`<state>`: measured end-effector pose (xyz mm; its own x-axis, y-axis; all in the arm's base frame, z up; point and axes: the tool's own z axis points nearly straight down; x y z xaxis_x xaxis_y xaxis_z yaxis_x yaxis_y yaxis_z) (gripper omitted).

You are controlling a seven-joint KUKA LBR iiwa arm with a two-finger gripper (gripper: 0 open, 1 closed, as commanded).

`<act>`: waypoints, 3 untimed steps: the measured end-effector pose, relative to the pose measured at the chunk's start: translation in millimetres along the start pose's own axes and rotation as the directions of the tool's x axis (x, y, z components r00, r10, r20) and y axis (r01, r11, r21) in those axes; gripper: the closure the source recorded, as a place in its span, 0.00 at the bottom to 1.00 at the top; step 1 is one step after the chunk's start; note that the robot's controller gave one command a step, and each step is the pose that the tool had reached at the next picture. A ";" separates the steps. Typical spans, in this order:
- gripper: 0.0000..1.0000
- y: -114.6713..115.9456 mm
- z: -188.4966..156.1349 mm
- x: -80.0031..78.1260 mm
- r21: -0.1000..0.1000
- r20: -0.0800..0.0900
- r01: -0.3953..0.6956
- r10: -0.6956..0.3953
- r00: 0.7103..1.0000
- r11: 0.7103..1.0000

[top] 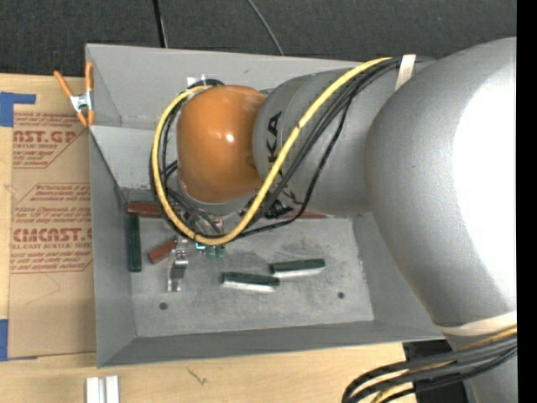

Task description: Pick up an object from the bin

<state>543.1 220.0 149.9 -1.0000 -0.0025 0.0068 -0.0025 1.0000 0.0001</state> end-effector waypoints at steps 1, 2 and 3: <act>0.00 -0.8 -4.1 -2.2 -0.001 0.007 -0.002 0.002 1.000 1.000; 1.00 -35.4 75.3 17.7 -0.008 0.014 -0.196 0.196 0.981 0.981; 0.00 -34.8 77.4 20.2 -0.006 0.007 -0.194 0.194 0.981 0.981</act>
Offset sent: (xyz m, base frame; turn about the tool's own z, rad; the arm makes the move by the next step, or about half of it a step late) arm -0.0211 -0.0380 -0.0799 0.1981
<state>522.4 185.2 72.6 -0.9815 0.1915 -0.0002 0.1914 0.9815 0.0049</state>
